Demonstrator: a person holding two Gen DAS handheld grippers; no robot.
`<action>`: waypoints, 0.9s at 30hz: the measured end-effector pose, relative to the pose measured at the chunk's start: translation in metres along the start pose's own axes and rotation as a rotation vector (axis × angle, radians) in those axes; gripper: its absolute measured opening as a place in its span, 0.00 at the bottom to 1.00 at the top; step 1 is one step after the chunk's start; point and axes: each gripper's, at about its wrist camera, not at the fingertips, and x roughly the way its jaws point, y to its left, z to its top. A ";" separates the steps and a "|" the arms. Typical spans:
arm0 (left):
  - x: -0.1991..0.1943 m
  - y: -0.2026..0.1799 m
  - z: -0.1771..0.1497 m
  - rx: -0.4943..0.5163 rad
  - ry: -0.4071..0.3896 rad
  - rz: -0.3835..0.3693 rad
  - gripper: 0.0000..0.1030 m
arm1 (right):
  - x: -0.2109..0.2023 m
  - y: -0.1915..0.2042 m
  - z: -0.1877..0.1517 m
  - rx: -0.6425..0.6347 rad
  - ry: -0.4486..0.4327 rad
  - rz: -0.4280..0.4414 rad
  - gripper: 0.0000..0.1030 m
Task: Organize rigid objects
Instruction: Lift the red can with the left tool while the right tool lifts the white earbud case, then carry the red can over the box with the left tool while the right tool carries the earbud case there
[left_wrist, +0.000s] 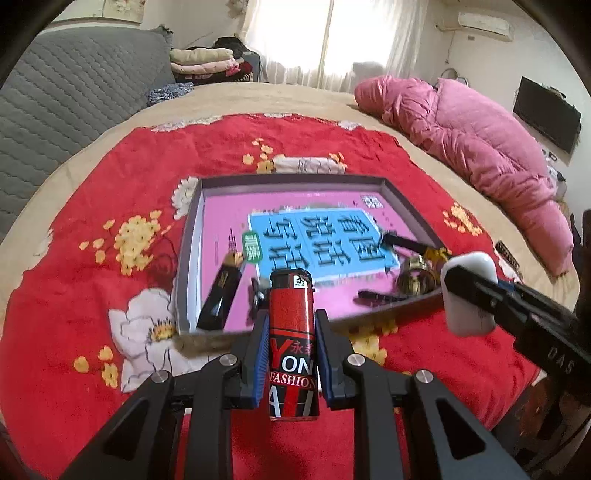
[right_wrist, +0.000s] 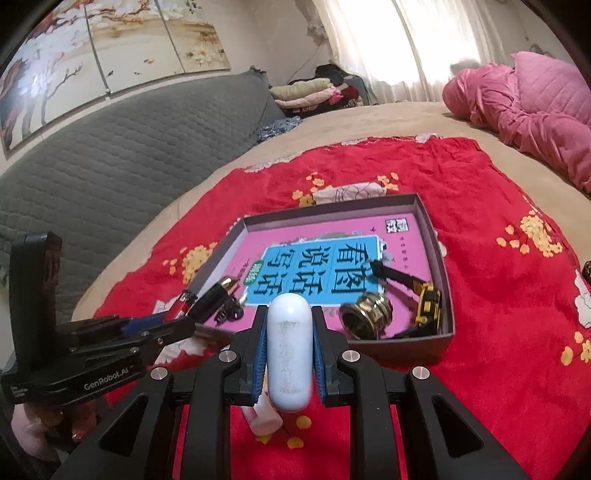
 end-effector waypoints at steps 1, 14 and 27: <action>0.000 0.000 0.002 -0.006 -0.004 -0.002 0.22 | 0.000 0.001 0.002 -0.001 -0.003 -0.001 0.21; 0.015 -0.005 0.028 -0.046 -0.013 -0.032 0.22 | 0.004 0.008 0.027 -0.010 -0.024 -0.042 0.21; 0.041 0.008 0.046 -0.099 0.004 -0.074 0.22 | 0.021 0.014 0.040 -0.019 -0.009 -0.098 0.21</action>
